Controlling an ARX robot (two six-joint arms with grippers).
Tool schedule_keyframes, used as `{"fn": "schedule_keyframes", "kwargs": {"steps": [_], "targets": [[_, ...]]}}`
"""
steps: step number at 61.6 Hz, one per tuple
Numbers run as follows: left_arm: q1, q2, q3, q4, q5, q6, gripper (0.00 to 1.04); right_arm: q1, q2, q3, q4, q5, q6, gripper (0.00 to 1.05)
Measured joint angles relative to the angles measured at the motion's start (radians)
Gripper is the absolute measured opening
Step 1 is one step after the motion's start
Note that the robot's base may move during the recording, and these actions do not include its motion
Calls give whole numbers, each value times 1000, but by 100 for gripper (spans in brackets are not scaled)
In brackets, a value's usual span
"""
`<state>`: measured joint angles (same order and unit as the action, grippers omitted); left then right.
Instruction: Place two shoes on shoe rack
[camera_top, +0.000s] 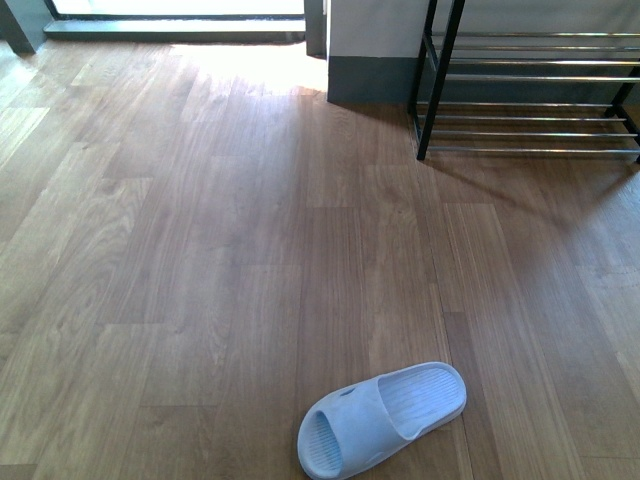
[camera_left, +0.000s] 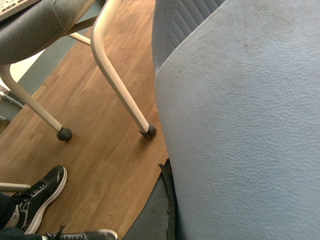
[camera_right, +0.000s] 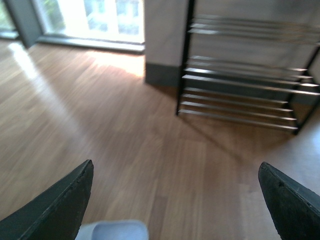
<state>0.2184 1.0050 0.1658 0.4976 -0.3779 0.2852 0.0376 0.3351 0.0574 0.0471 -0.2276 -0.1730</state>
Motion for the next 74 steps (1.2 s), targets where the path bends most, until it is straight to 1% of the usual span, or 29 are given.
{"fn": "schedule_keyframes", "kwargs": {"steps": [4, 7, 9, 10, 12, 14, 17, 21, 22, 26, 28, 31, 38, 44, 46, 51, 55, 64, 68, 74], "targets": [[0, 0, 0, 0, 0, 0, 2, 74, 270, 25, 205, 44, -74, 96], [0, 0, 0, 0, 0, 0, 2, 124, 523, 73, 376, 48, -109, 96], [0, 0, 0, 0, 1, 0, 2, 142, 646, 108, 446, 55, -116, 96], [0, 0, 0, 0, 0, 0, 2, 160, 745, 141, 500, 77, -125, 96], [0, 0, 0, 0, 0, 0, 2, 190, 885, 196, 547, 92, -128, 96], [0, 0, 0, 0, 0, 0, 2, 236, 1022, 261, 531, 77, -127, 96], [0, 0, 0, 0, 0, 0, 2, 291, 1104, 299, 501, 59, -130, 96], [0, 0, 0, 0, 0, 0, 2, 393, 1203, 337, 480, 30, -144, 96], [0, 0, 0, 0, 1, 0, 2, 435, 1241, 355, 470, 16, -160, 96], [0, 0, 0, 0, 0, 0, 2, 517, 1331, 399, 464, -4, -201, 96], [0, 0, 0, 0, 0, 0, 2, 573, 1438, 447, 457, -1, -258, 96], [0, 0, 0, 0, 0, 0, 2, 598, 1525, 487, 439, -5, -285, 96], [0, 0, 0, 0, 0, 0, 2, 635, 1732, 561, 408, -22, -327, 96], [0, 0, 0, 0, 0, 0, 2, 658, 1901, 631, 415, 35, -377, 96], [0, 0, 0, 0, 1, 0, 2, 659, 1958, 662, 415, 36, -393, 96], [0, 0, 0, 0, 0, 1, 2, 655, 2077, 729, 440, 76, -418, 96], [0, 0, 0, 0, 0, 1, 2, 637, 2146, 780, 433, 83, -423, 96], [0, 0, 0, 0, 1, 1, 2, 618, 2193, 824, 401, 84, -425, 96], [0, 0, 0, 0, 0, 1, 2, 604, 2214, 851, 378, 103, -436, 96], [0, 0, 0, 0, 0, 2, 2, 546, 2273, 918, 323, 137, -462, 96]]}}
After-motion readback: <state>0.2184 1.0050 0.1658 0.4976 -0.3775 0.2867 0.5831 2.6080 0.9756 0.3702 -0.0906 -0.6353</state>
